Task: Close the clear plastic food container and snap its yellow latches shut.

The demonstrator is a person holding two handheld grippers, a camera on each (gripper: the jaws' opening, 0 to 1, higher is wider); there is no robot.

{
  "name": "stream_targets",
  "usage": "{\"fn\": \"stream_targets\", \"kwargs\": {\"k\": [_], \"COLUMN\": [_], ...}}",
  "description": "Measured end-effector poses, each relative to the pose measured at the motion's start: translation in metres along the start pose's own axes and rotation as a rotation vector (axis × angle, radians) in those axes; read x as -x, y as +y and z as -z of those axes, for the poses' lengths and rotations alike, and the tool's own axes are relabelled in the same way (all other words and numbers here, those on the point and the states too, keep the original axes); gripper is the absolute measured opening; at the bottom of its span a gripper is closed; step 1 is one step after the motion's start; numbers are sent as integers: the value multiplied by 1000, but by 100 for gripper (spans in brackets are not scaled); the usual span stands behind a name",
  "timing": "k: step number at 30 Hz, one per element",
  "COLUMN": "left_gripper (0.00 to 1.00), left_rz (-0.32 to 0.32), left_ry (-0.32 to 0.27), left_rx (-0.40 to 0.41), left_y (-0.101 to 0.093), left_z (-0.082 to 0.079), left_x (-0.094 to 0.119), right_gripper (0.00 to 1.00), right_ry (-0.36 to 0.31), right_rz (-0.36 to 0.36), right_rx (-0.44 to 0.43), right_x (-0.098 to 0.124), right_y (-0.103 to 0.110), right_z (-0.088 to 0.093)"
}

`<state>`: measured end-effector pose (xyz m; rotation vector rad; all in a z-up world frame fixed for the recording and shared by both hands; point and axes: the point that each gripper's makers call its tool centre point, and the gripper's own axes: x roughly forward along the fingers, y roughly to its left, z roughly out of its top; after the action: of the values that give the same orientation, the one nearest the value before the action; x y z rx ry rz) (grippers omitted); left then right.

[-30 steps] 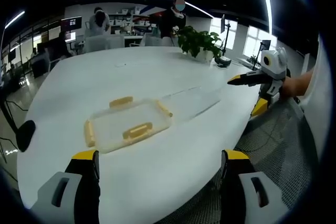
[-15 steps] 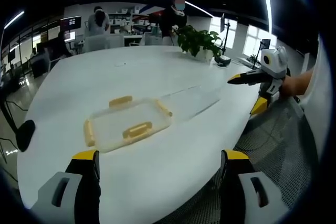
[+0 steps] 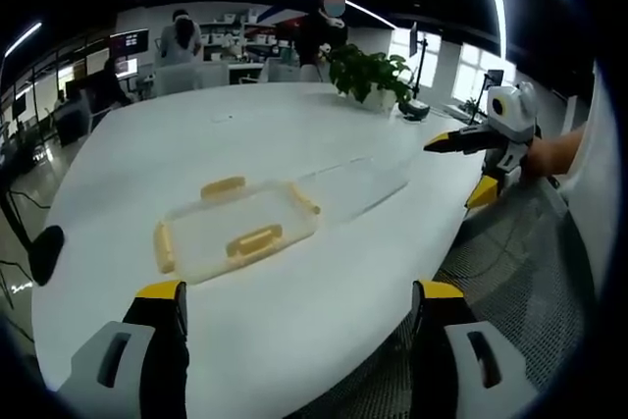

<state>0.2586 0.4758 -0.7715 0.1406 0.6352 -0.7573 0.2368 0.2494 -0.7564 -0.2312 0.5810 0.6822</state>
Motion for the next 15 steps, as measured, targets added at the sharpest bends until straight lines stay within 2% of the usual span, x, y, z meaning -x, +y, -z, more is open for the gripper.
{"fn": "stream_targets", "kwargs": {"k": [15], "left_gripper": [94], "left_rz": [-6], "left_ry": [11], "left_rx": [-30], "left_y": [0], "left_z": [0], "left_x": [1], "right_gripper": [87], "right_ry": [0], "right_rz": [9], "right_rx": [47], "right_x": [1], "right_y": [0], "right_z": [-4]}}
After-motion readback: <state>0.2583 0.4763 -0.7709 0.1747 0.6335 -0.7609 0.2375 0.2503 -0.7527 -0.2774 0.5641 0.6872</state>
